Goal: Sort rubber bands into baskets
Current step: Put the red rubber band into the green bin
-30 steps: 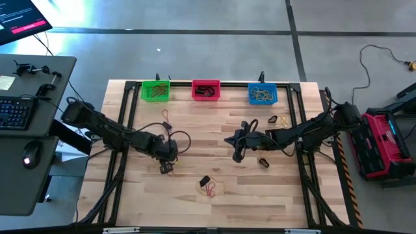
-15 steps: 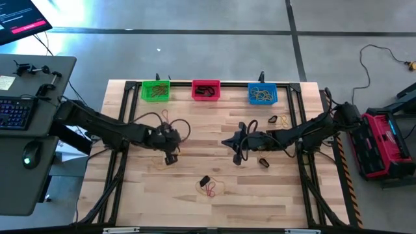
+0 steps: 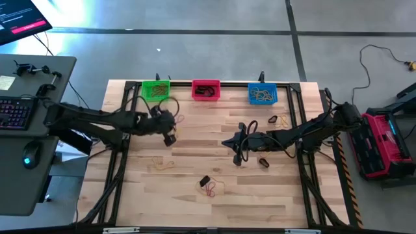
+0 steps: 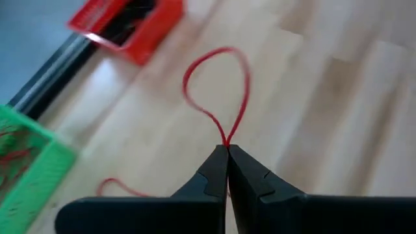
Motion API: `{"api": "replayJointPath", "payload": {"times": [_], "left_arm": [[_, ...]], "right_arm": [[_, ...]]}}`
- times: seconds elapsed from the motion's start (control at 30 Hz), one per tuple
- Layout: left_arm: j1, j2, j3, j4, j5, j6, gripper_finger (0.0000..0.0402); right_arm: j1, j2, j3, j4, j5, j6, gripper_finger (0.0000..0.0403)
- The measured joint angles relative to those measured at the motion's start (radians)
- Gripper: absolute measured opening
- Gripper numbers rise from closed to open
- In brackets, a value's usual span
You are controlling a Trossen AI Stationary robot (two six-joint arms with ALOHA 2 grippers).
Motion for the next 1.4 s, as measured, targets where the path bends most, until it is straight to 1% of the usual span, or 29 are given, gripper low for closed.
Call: {"api": "replayJointPath", "payload": {"times": [0.07,0.2,0.3,0.47,0.63,0.83,1.03,1.17,1.27,1.4], "left_arm": [[0.063,0.001,0.0,-0.003,0.017,0.022,0.0],[0.215,0.002,0.006,-0.009,0.103,0.104,0.0],[0.331,0.001,0.048,-0.036,0.163,0.152,0.0],[0.495,0.01,0.166,-0.117,0.222,0.225,0.0],[0.626,0.067,0.356,-0.284,0.24,0.26,0.0],[0.745,0.209,0.592,-0.464,0.249,0.301,0.0],[0.836,0.366,0.75,-0.593,0.252,0.354,0.0],[0.899,0.441,0.789,-0.638,0.251,0.385,0.0],[0.945,0.479,0.789,-0.642,0.249,0.402,0.0],[0.979,0.517,0.787,-0.64,0.247,0.44,0.0]], "right_arm": [[0.0,0.0,0.0,0.0,0.0,0.0,0.0],[0.0,0.0,0.0,0.0,0.0,0.0,0.0],[0.0,0.0,0.0,0.0,0.0,0.0,0.0],[0.0,0.0,0.0,0.0,0.0,0.0,0.0],[0.0,0.0,0.0,0.0,0.0,0.0,0.0],[0.0,0.0,0.0,-0.001,0.0,-0.002,0.0],[0.0,0.0,0.0,-0.001,0.0,-0.008,0.0],[0.0,0.0,0.0,-0.008,0.0,-0.008,0.0],[0.0,0.0,0.0,-0.018,0.0,-0.008,0.0],[0.0,0.0,0.0,-0.025,0.001,-0.009,0.0]]}}
